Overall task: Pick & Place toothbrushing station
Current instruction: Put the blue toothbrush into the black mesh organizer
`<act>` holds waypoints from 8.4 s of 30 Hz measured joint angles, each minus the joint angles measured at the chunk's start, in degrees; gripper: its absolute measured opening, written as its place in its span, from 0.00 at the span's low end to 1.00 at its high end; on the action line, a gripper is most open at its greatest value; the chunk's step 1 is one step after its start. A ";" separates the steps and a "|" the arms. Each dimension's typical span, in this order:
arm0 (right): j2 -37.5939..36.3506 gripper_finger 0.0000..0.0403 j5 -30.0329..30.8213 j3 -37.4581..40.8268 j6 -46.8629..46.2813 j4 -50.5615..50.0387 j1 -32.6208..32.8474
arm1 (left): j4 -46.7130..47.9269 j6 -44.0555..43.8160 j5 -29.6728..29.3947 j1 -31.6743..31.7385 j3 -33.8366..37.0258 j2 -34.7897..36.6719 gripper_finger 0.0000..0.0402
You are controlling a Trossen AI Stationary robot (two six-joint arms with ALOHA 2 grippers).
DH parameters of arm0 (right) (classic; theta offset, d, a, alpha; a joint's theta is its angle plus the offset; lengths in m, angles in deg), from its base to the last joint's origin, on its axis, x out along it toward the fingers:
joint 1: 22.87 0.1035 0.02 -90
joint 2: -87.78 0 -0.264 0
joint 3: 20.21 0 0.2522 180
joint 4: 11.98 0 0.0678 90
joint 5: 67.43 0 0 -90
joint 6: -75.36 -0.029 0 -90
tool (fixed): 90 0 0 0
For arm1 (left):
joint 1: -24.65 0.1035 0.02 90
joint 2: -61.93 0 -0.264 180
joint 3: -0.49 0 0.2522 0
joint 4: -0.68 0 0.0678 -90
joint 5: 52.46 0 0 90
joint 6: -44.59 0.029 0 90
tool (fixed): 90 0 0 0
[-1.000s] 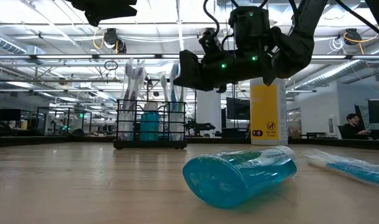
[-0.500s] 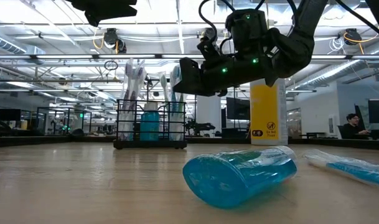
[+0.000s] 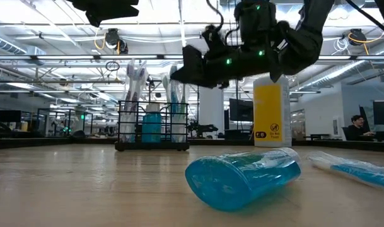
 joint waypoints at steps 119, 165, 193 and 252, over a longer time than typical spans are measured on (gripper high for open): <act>-32.09 0.00 -10.48 1.77 1.23 -37.86 20.86 | -4.40 8.46 7.58 0.01 0.00 -6.92 0.47; -22.94 0.00 -22.56 1.71 -5.28 -18.84 8.56 | -29.40 2.91 26.92 11.97 0.00 -13.88 0.45; -22.98 0.15 -13.19 1.71 -5.39 -23.22 8.47 | -26.85 1.86 26.09 12.88 0.00 -13.86 0.02; -22.98 0.42 -7.68 1.71 -5.27 -30.91 5.56 | 22.38 -20.58 -15.65 13.25 -0.01 8.32 0.04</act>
